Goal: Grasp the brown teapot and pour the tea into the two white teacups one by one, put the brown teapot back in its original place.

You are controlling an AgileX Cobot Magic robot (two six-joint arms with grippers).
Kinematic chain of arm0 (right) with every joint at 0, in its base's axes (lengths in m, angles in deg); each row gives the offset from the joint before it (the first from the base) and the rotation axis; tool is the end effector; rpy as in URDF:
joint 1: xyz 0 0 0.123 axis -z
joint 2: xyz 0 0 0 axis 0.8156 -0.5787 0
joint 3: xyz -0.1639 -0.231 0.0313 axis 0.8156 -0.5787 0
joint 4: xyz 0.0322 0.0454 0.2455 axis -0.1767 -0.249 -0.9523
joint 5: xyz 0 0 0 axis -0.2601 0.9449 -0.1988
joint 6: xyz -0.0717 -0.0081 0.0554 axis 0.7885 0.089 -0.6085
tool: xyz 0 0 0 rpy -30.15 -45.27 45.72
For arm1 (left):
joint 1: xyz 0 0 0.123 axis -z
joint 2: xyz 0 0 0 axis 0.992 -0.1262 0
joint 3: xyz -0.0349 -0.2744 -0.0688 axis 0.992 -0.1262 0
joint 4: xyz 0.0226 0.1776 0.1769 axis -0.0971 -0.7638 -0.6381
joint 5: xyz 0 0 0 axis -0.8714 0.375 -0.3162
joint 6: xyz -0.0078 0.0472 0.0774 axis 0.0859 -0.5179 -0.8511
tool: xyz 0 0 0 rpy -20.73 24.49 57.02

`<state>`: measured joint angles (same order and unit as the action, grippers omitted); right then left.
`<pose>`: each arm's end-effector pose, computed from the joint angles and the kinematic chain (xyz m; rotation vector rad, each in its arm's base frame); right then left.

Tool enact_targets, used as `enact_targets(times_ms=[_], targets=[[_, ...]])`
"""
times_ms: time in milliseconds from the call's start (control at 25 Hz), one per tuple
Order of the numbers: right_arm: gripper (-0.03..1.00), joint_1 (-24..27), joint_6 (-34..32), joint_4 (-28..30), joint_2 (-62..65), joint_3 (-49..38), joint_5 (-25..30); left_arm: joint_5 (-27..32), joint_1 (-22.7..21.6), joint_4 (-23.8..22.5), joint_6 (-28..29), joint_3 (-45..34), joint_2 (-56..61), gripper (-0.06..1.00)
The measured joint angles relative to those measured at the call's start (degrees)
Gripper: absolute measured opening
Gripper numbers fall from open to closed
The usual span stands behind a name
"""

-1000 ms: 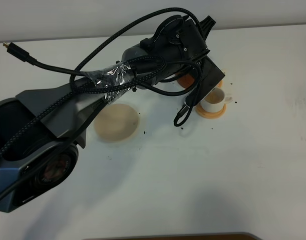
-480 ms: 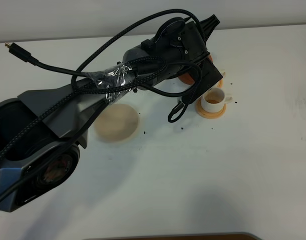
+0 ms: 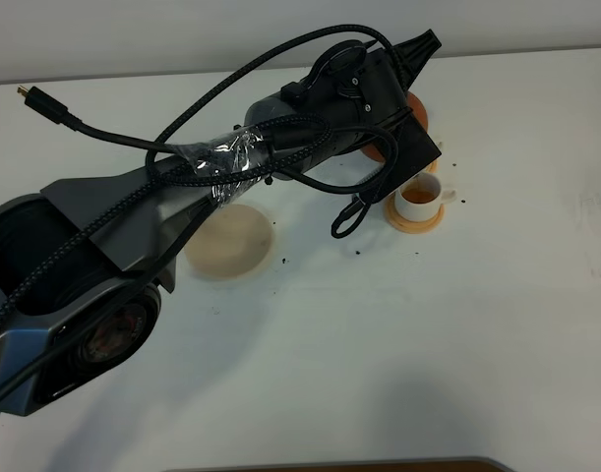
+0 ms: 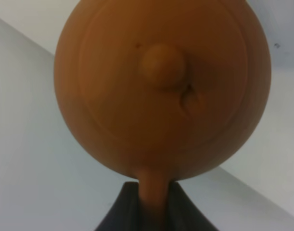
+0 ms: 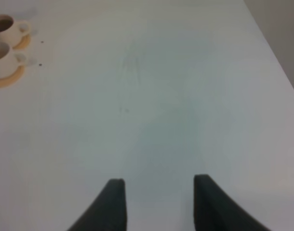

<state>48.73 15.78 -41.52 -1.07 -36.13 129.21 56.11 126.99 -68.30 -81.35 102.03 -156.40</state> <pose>-0.0103 0.0002 0.2775 -0.1776 2.0676 0.0408 0.4098 -0.3488 0.1994 2.4184 0.5893 1.0897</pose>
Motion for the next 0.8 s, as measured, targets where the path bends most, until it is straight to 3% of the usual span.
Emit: enact_targets(times_ms=[800], targets=[[0.36,0.0,0.0,0.0,0.0,0.0,0.0,-3.21,0.0,-2.32,-4.56,0.0,0.0,0.14]])
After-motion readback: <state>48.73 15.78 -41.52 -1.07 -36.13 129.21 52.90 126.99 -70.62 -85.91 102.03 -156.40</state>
